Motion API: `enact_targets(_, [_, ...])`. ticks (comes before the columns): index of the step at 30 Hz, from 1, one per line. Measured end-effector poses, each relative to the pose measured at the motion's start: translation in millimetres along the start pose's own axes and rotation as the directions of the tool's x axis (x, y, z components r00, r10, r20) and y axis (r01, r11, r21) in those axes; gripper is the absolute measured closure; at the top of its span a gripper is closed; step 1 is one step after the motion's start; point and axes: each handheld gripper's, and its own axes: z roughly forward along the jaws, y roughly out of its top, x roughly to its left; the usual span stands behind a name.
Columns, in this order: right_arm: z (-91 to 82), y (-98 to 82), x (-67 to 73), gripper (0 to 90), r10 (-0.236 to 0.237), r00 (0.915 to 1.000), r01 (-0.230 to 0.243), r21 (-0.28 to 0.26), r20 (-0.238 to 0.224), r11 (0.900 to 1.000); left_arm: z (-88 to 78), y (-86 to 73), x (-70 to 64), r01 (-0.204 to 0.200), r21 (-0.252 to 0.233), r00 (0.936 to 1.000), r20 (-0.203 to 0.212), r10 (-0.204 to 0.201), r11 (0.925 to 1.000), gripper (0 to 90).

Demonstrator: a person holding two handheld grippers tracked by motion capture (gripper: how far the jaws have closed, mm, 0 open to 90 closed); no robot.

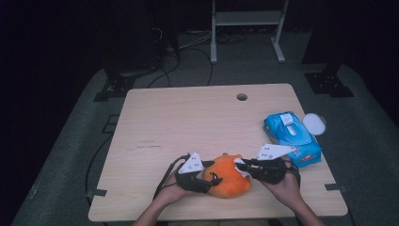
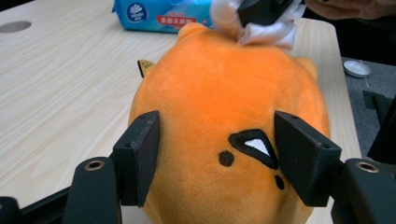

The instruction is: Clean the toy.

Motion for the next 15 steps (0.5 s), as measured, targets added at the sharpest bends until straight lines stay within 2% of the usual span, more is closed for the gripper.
enact_targets(1, [-0.8, -0.4, -1.2, 80.3, 0.008, 1.0000, -0.008, -0.003, -0.003, 1.000, -0.4, -0.1, 0.9, 0.010, -0.007, 0.9999, 0.004, -0.010, 0.9999, 34.3])
enact_targets(3, [1.5, 0.9, 0.6, 80.3, 0.010, 0.9999, -0.010, -0.008, -0.011, 1.000, -1.6, 4.6, -0.8, -0.004, -0.022, 1.0000, -0.009, 0.004, 0.9998, 29.6])
enact_targets(4, [3.6, 2.1, 3.2, 80.3, 0.010, 0.9998, -0.011, -0.012, -0.017, 1.000, -2.2, 7.9, -2.9, -0.013, -0.047, 0.9999, -0.010, 0.013, 0.9988, 26.0])
enact_targets(6, [7.6, 4.6, 8.5, 80.2, 0.004, 0.9995, -0.004, -0.017, -0.030, 1.000, -2.2, 13.3, -8.3, -0.030, -0.086, 0.9995, 0.005, 0.031, 0.9959, 25.4])
enact_targets(8, [10.7, 7.8, 13.1, 80.3, 0.005, 0.9978, -0.007, -0.032, -0.067, 0.999, 0.7, 14.0, -12.3, -0.066, -0.055, 0.9978, -0.001, 0.066, 0.9963, 30.3])
enact_targets(9, [11.8, 9.3, 15.3, 80.2, -0.007, 0.9977, 0.005, -0.031, -0.067, 1.000, 1.9, 12.2, -12.2, -0.063, -0.044, 0.9980, -0.002, 0.063, 0.9970, 32.7])
enact_targets(11, [12.1, 9.5, 15.8, 80.2, -0.025, 0.9982, 0.024, -0.021, -0.054, 0.999, 1.6, 8.4, -6.7, -0.023, -0.036, 0.9996, 0.014, 0.023, 0.9991, 36.1])
enact_targets(13, [10.2, 7.5, 10.7, 80.2, -0.007, 0.9986, 0.006, -0.024, -0.052, 1.000, -0.4, 5.6, -1.4, 0.004, -0.032, 0.9998, 0.017, -0.004, 0.9995, 37.5])
enact_targets(15, [7.0, 5.1, 4.3, 80.2, 0.013, 0.9989, -0.014, -0.023, -0.044, 1.000, -1.6, 4.0, 0.6, 0.015, -0.029, 0.9998, 0.015, -0.014, 0.9995, 37.7])
